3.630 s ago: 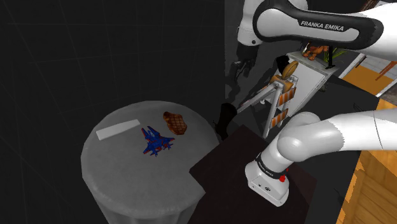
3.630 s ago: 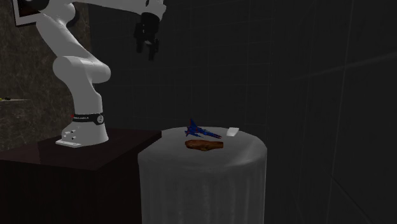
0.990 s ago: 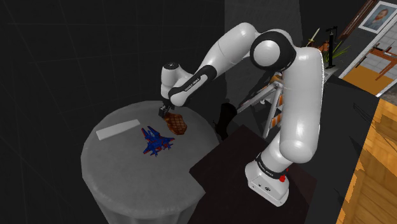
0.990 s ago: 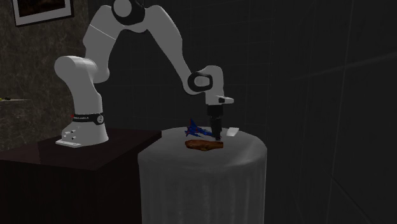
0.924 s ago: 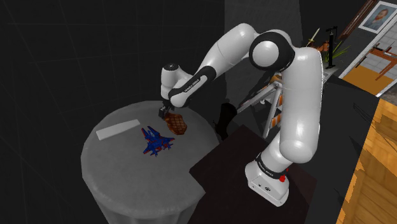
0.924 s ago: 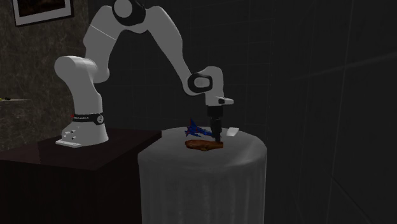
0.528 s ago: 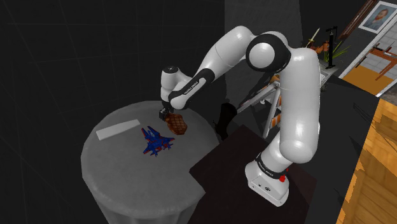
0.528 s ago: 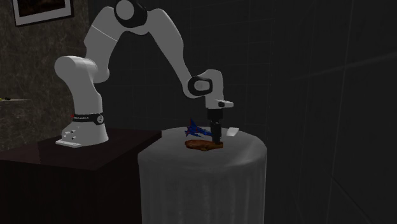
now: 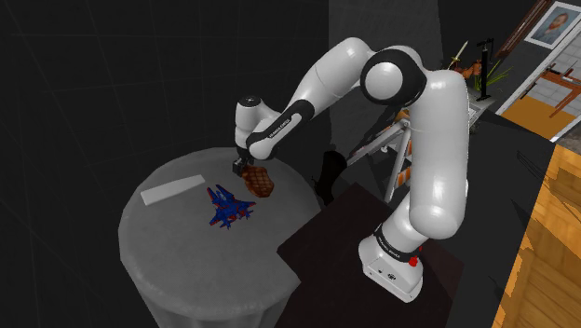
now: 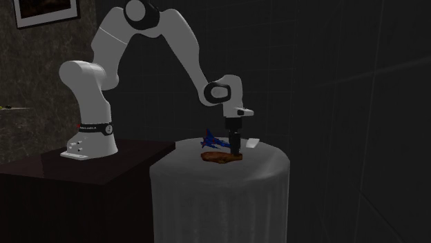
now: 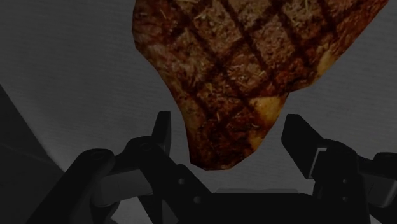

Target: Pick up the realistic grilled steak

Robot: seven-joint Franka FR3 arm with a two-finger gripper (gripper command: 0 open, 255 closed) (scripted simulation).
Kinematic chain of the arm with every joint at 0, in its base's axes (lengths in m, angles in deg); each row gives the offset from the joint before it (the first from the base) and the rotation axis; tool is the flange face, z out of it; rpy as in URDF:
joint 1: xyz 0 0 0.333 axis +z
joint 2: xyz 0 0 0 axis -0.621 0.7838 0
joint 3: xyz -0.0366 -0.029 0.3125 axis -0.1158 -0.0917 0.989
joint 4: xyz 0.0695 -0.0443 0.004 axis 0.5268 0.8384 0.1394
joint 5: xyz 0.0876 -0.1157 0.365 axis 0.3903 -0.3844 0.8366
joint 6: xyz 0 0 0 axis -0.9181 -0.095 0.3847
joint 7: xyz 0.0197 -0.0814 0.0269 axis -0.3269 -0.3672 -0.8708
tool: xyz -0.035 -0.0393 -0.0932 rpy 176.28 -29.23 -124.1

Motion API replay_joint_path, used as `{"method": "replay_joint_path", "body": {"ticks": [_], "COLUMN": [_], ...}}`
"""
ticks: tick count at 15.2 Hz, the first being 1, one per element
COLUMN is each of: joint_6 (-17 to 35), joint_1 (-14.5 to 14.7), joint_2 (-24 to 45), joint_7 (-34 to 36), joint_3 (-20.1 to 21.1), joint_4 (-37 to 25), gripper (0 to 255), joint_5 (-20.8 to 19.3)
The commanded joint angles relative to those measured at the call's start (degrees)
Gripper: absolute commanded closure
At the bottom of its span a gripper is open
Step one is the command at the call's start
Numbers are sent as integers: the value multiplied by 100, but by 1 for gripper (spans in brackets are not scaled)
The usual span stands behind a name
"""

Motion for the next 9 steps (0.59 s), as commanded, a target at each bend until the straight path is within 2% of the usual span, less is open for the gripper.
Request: {"method": "replay_joint_path", "body": {"ticks": [1, 9], "joint_6": [-75, -498], "joint_1": [-24, -117], "joint_2": [-99, -619], "joint_7": [-34, -196], "joint_3": [26, 160], "joint_4": [34, 126], "gripper": [255, 255], "joint_5": [29, 197]}}
